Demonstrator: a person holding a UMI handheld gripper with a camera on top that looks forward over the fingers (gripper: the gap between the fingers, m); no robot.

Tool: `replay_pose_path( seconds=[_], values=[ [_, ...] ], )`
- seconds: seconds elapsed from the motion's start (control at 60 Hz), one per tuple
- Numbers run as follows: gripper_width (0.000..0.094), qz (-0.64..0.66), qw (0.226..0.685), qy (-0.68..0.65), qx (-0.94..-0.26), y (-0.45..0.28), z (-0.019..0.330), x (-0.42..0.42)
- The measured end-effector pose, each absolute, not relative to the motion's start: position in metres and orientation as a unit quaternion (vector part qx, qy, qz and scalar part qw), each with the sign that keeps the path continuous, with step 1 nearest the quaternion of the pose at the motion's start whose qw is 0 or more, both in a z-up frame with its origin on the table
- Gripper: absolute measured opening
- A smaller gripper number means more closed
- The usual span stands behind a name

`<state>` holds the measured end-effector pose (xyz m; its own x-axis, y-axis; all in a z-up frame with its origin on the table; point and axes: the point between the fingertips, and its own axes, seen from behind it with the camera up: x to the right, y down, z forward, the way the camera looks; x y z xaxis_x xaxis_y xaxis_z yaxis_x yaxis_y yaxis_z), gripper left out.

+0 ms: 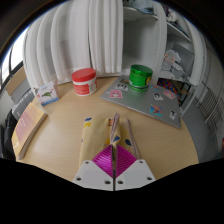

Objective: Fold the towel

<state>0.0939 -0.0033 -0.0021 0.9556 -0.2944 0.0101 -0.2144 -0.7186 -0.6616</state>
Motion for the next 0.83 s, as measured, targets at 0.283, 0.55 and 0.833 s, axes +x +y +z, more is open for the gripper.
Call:
replay_pose_path(
  seconds=[0.283, 0.55, 0.833],
  values=[
    [0.0254, -0.054, 0.342, 0.146, -0.927, -0.009, 0.000, 0.101],
    [0.0834, -0.022, 0.388, 0.156, -0.908, -0.075, 0.086, 0.091],
    [0.0835, 0.005, 0.372, 0.194, -0.908, -0.175, 0.116, 0.113]
  ],
)
